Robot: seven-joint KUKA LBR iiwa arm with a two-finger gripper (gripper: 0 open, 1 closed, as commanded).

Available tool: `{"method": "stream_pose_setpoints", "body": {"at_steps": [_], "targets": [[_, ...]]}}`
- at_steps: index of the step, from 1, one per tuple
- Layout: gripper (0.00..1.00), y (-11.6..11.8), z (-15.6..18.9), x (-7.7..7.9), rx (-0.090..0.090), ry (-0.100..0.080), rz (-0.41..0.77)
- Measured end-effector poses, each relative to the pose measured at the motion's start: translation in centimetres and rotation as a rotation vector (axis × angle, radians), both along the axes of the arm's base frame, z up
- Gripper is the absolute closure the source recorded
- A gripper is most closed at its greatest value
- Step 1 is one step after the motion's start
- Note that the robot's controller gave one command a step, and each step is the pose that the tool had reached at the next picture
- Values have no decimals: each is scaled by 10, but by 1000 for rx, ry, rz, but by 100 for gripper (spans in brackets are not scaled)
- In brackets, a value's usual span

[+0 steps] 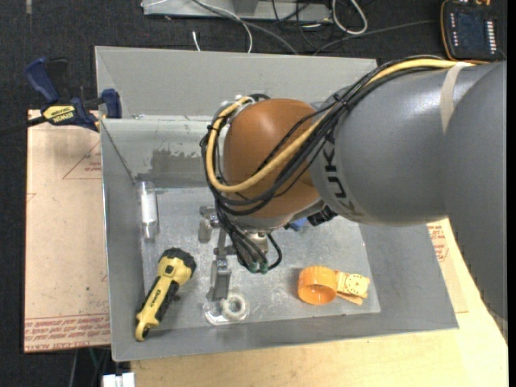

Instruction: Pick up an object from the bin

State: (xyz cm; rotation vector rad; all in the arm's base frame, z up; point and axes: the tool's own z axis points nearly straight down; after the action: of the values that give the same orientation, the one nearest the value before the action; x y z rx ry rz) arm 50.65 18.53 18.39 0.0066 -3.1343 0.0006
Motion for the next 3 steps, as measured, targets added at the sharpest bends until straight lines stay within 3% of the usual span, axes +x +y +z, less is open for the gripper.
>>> {"method": "stream_pose_setpoints", "body": {"at_steps": [1,2,3], "targets": [[0,-1,4,2,1,-7,-5],[0,48,-105,45,6,-11,534],[0,33,-54,32,5,-11,550]]}}
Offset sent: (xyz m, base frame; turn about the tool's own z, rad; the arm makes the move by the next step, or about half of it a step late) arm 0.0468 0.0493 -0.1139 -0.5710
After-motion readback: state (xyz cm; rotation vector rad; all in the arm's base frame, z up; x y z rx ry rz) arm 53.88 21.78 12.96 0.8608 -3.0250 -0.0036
